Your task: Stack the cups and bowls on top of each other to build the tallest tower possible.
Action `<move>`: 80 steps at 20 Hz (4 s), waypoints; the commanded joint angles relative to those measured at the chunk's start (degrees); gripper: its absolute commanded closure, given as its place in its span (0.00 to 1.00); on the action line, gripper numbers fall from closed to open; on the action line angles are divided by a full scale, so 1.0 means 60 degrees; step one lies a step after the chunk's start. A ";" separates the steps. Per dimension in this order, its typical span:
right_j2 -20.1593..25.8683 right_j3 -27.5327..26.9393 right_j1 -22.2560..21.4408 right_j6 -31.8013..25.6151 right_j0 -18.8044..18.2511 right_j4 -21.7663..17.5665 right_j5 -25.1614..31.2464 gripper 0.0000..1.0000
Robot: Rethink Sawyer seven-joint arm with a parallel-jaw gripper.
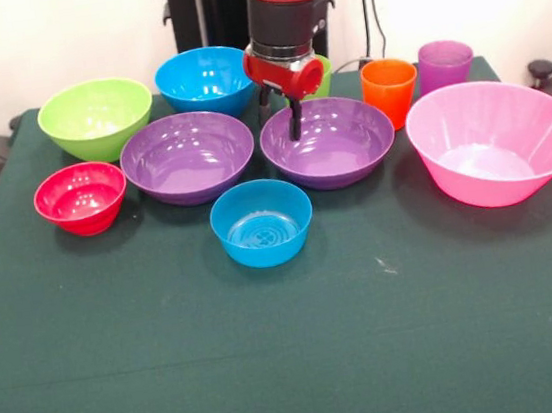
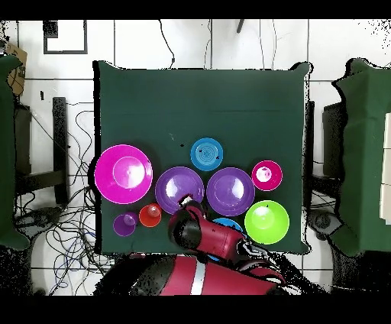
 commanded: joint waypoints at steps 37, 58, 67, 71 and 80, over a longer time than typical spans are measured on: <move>0.0604 -0.0188 -0.1506 0.0949 0.0395 -0.0126 0.1387 1.00; 0.1697 0.0078 -0.3635 0.0287 -0.0407 -0.0234 0.3869 1.00; 0.1963 -0.1372 -0.2848 -0.1072 -0.1878 -0.1492 0.3835 1.00; 0.2407 -0.1870 -0.2648 -0.1328 -0.2448 -0.1955 0.4062 1.00; 0.3057 -0.2752 -0.2345 -0.1195 -0.2902 -0.2330 0.4692 1.00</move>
